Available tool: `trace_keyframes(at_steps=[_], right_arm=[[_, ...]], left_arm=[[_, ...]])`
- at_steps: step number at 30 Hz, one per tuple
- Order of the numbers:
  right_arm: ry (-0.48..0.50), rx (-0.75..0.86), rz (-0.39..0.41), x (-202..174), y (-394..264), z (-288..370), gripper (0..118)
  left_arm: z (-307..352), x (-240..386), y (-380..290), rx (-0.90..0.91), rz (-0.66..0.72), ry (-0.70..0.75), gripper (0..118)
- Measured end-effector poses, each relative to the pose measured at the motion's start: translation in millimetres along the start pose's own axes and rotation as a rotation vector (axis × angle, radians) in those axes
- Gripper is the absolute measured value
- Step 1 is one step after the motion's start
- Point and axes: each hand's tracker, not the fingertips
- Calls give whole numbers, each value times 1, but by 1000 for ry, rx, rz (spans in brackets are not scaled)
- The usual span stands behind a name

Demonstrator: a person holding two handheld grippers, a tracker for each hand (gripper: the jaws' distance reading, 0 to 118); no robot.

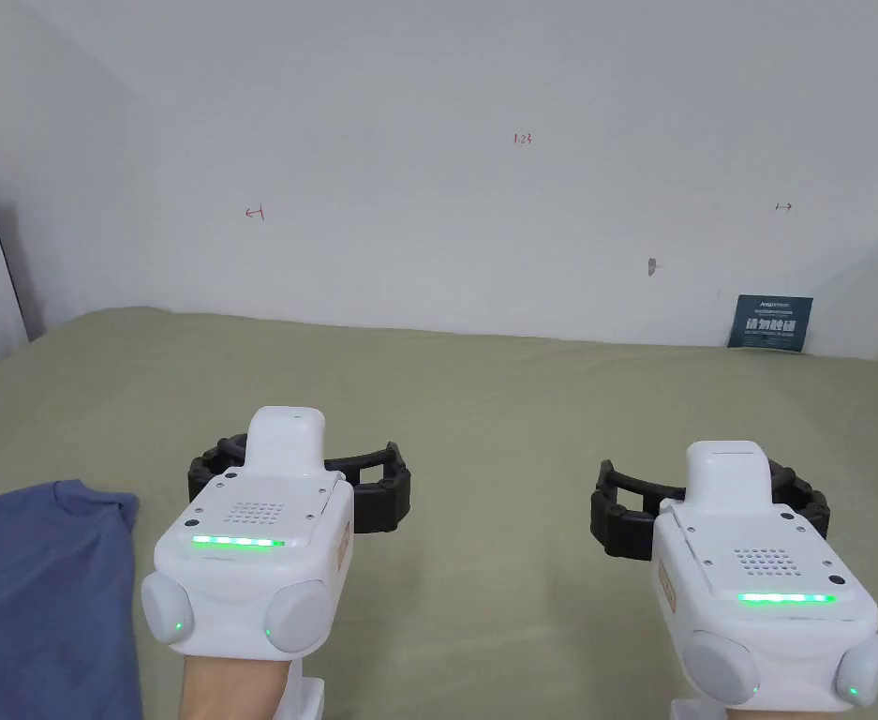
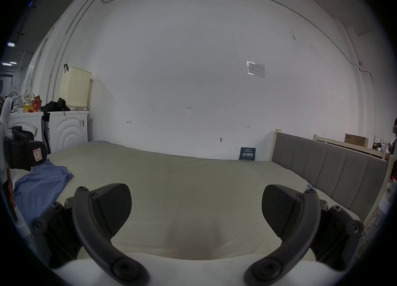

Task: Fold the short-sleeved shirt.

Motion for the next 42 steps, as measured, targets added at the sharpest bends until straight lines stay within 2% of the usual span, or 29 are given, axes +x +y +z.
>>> trace_keyframes(at_steps=[34,42], right_arm=[[6,-6,1,-2,1,2,118],[3,11,29,-6,-2,3,118]], left_arm=[[1,2,0,-13,1,-14,118],[1,1,2,-14,-3,-14,118]])
